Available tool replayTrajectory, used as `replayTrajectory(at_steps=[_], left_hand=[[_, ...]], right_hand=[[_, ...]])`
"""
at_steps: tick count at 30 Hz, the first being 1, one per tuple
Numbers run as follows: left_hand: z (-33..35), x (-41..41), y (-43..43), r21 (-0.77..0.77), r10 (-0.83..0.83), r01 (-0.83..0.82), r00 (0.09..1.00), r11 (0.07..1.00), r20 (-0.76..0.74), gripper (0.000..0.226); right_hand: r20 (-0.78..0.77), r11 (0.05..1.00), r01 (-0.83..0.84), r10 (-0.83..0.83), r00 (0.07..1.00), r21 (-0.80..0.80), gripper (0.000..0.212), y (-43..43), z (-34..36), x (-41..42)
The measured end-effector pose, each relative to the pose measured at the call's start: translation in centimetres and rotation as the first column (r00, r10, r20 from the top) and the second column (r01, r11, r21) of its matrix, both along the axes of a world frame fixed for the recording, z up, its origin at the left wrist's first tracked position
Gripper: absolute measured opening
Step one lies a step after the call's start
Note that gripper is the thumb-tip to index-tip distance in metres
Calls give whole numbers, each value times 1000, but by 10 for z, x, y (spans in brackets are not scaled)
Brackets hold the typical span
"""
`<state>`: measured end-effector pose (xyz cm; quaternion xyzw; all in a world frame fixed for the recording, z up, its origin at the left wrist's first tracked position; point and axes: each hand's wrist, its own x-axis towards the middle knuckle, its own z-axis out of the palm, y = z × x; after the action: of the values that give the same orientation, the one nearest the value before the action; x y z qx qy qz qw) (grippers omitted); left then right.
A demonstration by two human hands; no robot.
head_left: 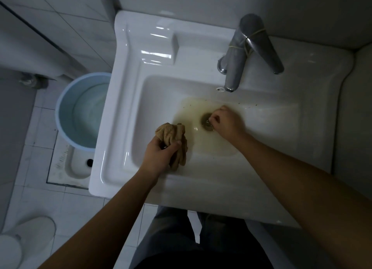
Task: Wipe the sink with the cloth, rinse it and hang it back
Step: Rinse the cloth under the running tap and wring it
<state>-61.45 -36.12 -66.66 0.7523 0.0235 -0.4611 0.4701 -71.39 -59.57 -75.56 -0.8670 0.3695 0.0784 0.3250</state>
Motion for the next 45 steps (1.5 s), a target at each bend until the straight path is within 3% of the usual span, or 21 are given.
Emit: replayTrajectory(at_steps=[4,8,14,23,31,39,42,45], left_hand=[[10,2,-5,1,-2,2,1000,1000,-5,33],[32,7,-21,-26,-26,25,999,999,-21,25],[62,9,-54,-77,-40,40,999,996,4,23],[76,8,-73,-94,-64,72,994,993,83,29],[63,17,-55,-73,-23,29,997,997,73,24],[57,17,-65,-111,26,-26,1000,993,5,20],[55,16,-76,-115,12,-13,1000,993,-15,21],[48,16,-91,-124,-2,-2,999,992,-32,39]], right_hand=[[52,977,190,-196,979,99,11,-6,37,-4],[129,923,327,-357,925,204,23,-20,102,-13],[371,843,402,-523,767,358,16,-32,203,-27],[392,744,422,-646,655,518,25,-27,226,-22],[455,768,391,-624,635,508,23,-34,242,-4],[433,796,401,-590,682,454,24,-34,235,-10],[367,771,420,-611,702,479,17,-26,211,-24],[196,710,473,-639,744,521,15,-11,172,-41]])
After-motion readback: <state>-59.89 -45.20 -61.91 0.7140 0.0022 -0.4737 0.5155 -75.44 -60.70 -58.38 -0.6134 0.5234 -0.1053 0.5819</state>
